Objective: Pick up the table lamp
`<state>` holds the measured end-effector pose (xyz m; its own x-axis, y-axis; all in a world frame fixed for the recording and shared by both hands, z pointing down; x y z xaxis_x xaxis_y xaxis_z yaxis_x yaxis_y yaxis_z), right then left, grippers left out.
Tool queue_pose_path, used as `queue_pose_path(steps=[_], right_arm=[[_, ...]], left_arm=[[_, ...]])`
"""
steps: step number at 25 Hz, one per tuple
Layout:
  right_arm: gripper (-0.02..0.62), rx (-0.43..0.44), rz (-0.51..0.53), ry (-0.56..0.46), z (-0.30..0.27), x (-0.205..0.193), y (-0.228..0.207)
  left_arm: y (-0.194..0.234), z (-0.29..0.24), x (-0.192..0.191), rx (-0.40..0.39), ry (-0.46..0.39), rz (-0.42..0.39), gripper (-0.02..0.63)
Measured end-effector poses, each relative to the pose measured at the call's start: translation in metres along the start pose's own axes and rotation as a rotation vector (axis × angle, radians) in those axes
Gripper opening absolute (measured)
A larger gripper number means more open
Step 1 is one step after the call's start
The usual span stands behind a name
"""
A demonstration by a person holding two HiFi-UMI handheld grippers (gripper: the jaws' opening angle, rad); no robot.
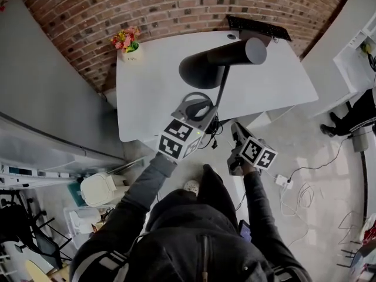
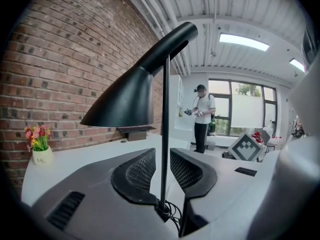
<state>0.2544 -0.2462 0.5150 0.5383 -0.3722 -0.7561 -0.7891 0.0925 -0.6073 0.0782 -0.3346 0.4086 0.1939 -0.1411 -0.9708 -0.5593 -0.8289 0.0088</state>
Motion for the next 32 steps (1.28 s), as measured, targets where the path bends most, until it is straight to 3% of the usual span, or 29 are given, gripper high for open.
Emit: queue_pose_path(steps=[7, 9, 10, 20, 28, 32], right_arm=[[0.018, 0.097, -0.182, 0.1, -0.027, -0.014, -0.036], [0.092, 0.14, -0.217, 0.138, -0.036, -0.016, -0.043], [0.124, 0.16, -0.233, 0.159, -0.041, -0.018, -0.047], [0.14, 0.21, -0.406, 0.245, -0.075, -0.049, -0.083], [0.144, 0.257, -0.606, 0.21, -0.093, -0.069, -0.096], [0.144, 0.297, -0.616, 0.237, -0.104, -0.073, -0.092]], left_arm=[[-0.005, -0.011, 0.002, -0.019, 0.031, 0.052, 0.173], [-0.006, -0.016, 0.002, -0.016, 0.044, 0.056, 0.183], [-0.007, -0.018, 0.001, -0.011, 0.051, 0.054, 0.184], [-0.009, -0.035, -0.006, 0.007, 0.092, 0.046, 0.189], [-0.01, -0.048, -0.008, 0.007, 0.086, 0.043, 0.189], [-0.009, -0.052, -0.007, 0.009, 0.09, 0.034, 0.187]])
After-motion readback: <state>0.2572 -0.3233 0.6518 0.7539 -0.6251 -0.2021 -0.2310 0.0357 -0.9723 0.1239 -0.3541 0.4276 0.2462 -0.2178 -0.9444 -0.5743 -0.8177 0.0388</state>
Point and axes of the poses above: the fingertips, and each gripper's own axes: z backward along the fingers, y to its left, x out of its top, the point moved 8 cm from there along z, backward along the fingers, and after that the axes turned 12 degrees about x, right-handed, at the moved point
